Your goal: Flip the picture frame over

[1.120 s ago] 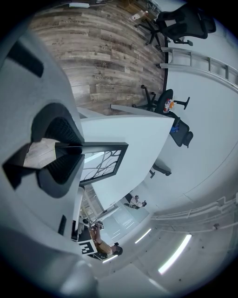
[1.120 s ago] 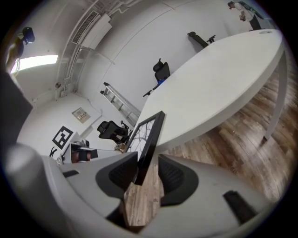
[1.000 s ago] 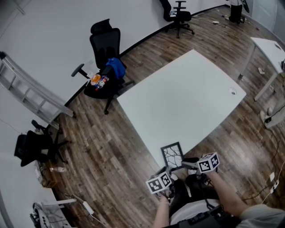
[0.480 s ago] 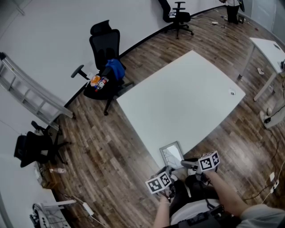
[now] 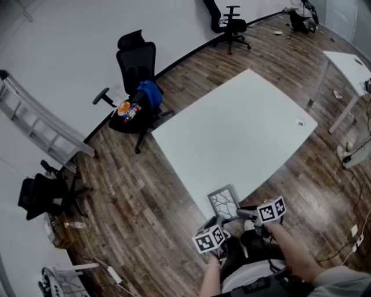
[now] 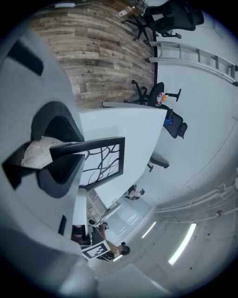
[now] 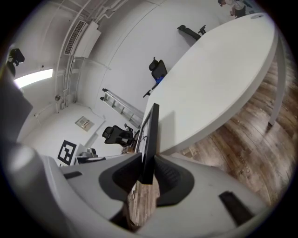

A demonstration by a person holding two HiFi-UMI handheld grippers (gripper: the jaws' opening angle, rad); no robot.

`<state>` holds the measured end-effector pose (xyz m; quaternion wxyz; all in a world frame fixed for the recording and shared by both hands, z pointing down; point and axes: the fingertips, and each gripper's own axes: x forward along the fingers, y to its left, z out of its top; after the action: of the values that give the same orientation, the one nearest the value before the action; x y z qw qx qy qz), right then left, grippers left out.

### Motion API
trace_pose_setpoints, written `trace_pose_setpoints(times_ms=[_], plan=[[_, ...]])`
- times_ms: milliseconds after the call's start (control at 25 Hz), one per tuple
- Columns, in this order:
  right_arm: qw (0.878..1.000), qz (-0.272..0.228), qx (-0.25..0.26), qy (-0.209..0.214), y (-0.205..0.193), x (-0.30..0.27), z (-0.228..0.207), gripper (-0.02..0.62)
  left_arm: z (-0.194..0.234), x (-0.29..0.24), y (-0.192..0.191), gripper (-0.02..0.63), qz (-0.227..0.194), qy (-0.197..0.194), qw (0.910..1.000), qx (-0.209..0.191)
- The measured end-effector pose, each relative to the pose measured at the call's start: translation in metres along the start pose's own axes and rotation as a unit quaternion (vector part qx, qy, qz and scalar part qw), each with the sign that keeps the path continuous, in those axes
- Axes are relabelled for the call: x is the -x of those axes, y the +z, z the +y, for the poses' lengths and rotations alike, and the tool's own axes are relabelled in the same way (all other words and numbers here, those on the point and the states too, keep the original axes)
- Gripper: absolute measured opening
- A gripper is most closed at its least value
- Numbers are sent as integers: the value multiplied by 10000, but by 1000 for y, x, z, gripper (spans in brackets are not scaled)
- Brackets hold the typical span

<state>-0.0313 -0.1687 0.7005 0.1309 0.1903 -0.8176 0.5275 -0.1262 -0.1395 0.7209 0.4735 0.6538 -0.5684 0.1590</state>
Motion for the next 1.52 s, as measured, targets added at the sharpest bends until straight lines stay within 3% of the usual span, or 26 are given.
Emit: trace_pose_setpoints(times_ms=[280,480,600,880,1120,1520], plan=[[9999,-74,-56,-130,6,3,3,89,-16,0,13,72,-59,-387,9992,110],[9995,-151,7,-295,15,8,10,86,-37,-3,21,72,-111,-869,9952,429],[9990,-216,99,-378,21,11,16,83,-46,-3,29,74,-122,-974,9947,321],[9925,-279,974,-683,28,10,37,78,-68,2,48,97,-237,-1116,9933,-198],[9803,-278,1707,-953,30,7,51,74,-77,5,56,97,-313,-1284,9912,-71],[9647,-333,2278,-1277,34,9,59,72,-83,13,64,97,-382,-1409,9893,82]])
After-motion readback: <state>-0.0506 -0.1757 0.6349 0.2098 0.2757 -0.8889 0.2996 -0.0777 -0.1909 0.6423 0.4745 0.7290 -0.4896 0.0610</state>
